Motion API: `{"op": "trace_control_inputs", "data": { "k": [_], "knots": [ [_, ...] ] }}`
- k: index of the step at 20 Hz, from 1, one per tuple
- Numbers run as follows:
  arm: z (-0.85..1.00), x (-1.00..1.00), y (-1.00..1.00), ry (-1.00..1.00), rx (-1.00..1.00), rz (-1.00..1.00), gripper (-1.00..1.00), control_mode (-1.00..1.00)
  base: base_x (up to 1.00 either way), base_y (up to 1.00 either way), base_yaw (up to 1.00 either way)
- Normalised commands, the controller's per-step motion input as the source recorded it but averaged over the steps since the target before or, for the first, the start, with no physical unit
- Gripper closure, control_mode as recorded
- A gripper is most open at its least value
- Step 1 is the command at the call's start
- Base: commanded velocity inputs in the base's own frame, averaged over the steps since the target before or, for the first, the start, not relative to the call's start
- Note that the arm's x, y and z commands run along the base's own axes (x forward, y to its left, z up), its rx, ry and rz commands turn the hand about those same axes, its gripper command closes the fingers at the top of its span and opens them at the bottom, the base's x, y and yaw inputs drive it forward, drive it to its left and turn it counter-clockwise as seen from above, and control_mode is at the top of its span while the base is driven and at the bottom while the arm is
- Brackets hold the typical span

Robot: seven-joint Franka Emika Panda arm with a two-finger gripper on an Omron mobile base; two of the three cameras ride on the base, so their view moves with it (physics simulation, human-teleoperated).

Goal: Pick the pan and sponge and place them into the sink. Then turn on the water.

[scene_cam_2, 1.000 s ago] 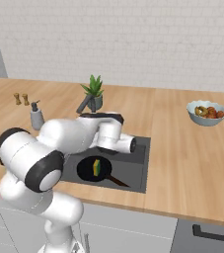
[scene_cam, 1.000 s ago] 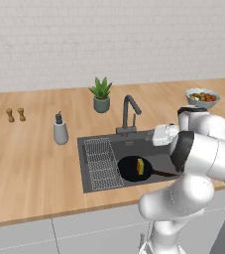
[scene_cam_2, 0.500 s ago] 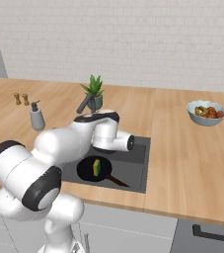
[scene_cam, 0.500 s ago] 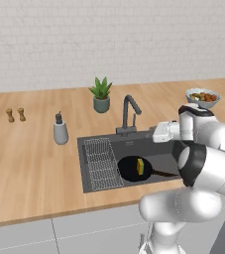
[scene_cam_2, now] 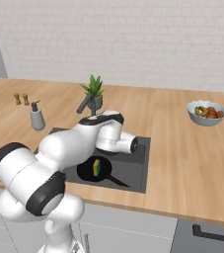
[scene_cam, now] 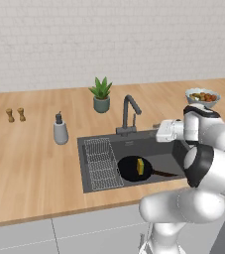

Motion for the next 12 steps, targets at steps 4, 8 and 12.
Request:
{"op": "trace_control_inputs", "data": {
  "k": [4, 8, 12],
  "knots": [
    [0.0, 0.26, 0.0, -0.06, 0.0, 0.0, -1.0, -1.0, 0.0, 0.0, 0.0],
    [0.0, 0.31, 0.0, -0.05, 0.0, 0.0, -1.0, -1.0, 0.0, 0.0, 0.0],
    [0.0, 0.28, 0.0, -0.06, 0.0, -0.01, -1.0, -1.0, 0.0, 0.0, 0.0]
  ]
}}
